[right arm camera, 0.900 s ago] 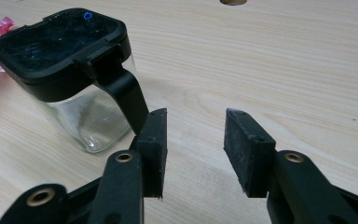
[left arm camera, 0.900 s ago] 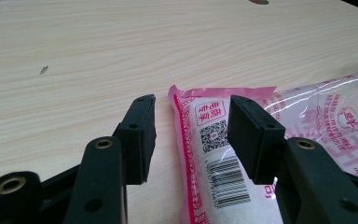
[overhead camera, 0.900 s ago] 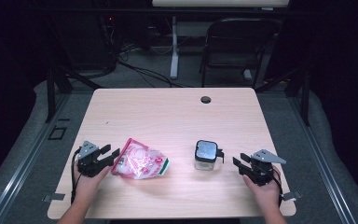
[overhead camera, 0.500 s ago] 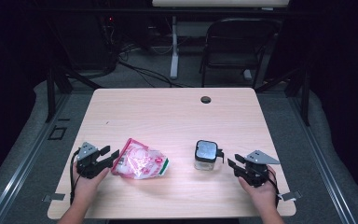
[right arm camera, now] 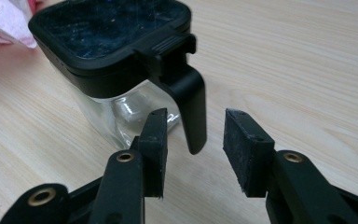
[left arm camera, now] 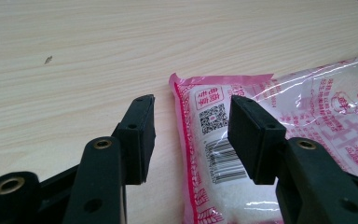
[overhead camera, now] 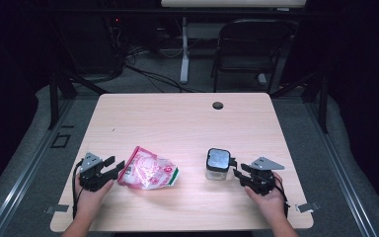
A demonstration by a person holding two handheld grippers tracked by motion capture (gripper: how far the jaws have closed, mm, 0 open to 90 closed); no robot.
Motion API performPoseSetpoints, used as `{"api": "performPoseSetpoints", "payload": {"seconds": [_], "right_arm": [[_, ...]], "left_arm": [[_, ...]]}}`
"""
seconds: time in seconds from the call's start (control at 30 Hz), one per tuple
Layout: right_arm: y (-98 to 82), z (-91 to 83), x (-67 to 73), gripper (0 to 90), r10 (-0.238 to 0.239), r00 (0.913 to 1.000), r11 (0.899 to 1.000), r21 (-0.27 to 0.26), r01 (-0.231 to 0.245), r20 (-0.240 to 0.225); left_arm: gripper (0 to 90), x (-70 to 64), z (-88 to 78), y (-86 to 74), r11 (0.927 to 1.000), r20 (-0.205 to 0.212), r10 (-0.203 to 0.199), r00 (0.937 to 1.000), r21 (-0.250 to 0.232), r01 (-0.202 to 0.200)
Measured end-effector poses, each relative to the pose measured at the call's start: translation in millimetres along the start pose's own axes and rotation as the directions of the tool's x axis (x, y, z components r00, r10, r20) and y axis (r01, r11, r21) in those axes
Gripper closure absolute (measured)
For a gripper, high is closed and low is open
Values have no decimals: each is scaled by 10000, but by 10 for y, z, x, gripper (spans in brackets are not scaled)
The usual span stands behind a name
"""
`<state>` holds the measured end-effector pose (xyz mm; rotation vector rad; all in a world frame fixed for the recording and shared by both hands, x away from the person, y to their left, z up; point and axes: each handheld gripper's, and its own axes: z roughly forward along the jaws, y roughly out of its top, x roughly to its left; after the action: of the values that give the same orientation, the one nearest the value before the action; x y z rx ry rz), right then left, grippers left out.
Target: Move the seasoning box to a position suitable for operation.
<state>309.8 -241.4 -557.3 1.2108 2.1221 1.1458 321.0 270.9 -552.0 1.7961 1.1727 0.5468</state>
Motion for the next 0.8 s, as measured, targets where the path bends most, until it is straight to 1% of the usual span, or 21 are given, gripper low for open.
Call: {"api": "performPoseSetpoints", "payload": {"seconds": [0.07, 0.1, 0.13, 0.17, 0.23, 0.33, 0.4, 0.43, 0.47, 0.53, 0.57, 0.63, 0.67, 0.7, 0.77, 0.8], "right_arm": [[5, 29, 15, 611, -67, 10000, 10000, 16, 67, -18], [24, 74, 31, 620, -371, 9993, 9991, 199, 369, 108], [24, 74, 31, 620, -371, 9993, 9991, 199, 369, 108], [39, 112, 43, 633, -378, 9990, 9991, 188, 373, 247], [55, 134, 45, 645, -383, 9984, 9991, 214, 375, 416], [64, 157, 41, 656, -370, 9984, 9991, 243, 360, 434], [65, 203, 53, 662, -423, 9981, 9986, 345, 408, 446], [65, 203, 53, 662, -423, 9981, 9986, 345, 408, 446], [72, 234, 65, 665, -544, 9971, 9977, 428, 522, 527], [76, 242, 68, 673, -571, 9966, 9975, 454, 545, 591], [90, 261, 73, 680, -646, 9948, 9968, 528, 605, 782], [93, 275, 77, 692, -596, 9942, 9974, 451, 558, 894], [93, 275, 77, 692, -596, 9942, 9974, 451, 558, 894], [92, 290, 82, 716, -498, 9951, 9979, 449, 461, 857], [95, 292, 86, 745, -564, 9948, 9971, 558, 518, 848], [95, 295, 92, 750, -528, 9955, 9975, 519, 488, 787]], "left_arm": [[514, 1, -4, -10, 10000, -18, -15, 10000, -94, 15], [514, 4, -29, -22, 10000, -84, -29, 10000, -87, 28], [513, 4, -29, -22, 10000, -84, -29, 10000, -87, 28], [513, 17, -55, -32, 10000, -131, -26, 9999, -67, 25], [512, 29, -73, -44, 9999, -189, -78, 9998, -74, 76], [511, 40, -86, -56, 9999, -231, -102, 9997, -104, 100], [510, 45, -102, -63, 9999, -258, -150, 9996, -53, 149], [510, 47, -104, -70, 9998, -282, -137, 9995, -118, 134], [510, 48, -109, -72, 9999, -279, -134, 9995, -94, 132], [510, 51, -120, -75, 9999, -313, -118, 9994, -39, 117], [511, 54, -127, -78, 9999, -326, -129, 9994, -34, 128], [511, 56, -130, -83, 9999, -331, -156, 9993, -70, 154], [510, 56, -130, -83, 9999, -331, -156, 9993, -70, 154], [510, 58, -136, -84, 9998, -343, -174, 9993, -13, 173], [510, 59, -140, -83, 9999, -342, -168, 9993, 25, 169], [510, 58, -136, -84, 9999, -332, -171, 9993, -33, 170]]}}
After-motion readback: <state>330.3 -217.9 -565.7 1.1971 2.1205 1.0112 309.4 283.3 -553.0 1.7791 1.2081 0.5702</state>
